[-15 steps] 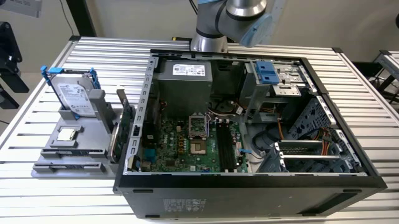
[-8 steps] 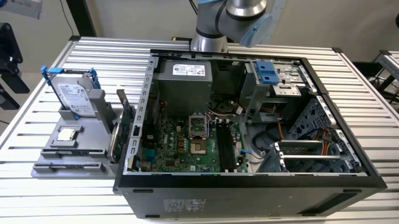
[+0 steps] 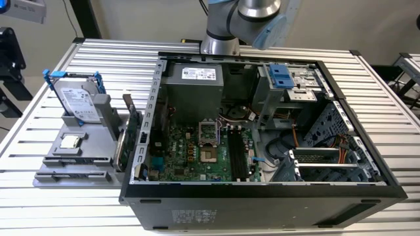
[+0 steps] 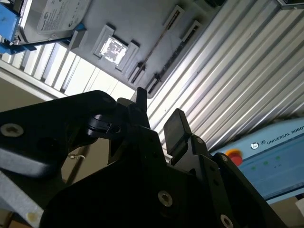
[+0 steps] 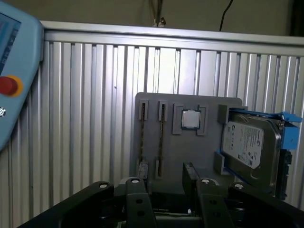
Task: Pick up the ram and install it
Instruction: 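Pick up the ram and move it above insertion slot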
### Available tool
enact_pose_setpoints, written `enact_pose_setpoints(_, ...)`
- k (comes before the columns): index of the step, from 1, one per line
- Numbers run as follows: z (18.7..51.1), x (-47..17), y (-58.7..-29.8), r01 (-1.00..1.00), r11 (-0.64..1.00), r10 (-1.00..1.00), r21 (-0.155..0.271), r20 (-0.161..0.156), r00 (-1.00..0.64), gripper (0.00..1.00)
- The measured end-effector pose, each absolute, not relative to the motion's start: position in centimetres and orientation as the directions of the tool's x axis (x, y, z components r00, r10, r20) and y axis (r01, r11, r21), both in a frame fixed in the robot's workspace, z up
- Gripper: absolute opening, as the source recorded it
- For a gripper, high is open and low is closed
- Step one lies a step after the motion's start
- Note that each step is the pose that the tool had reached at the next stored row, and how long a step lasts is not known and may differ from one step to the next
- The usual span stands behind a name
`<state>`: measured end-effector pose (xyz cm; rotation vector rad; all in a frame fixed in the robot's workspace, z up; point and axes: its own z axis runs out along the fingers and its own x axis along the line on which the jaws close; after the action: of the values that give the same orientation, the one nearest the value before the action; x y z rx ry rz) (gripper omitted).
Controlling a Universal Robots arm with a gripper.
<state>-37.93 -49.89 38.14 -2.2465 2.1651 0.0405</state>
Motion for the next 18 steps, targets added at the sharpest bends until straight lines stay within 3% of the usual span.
enact_pose_setpoints(18, 37.09, -37.93, -49.89, -0.999, -0.037, -0.999, 0.002, -0.033, 0.037, 1.0)
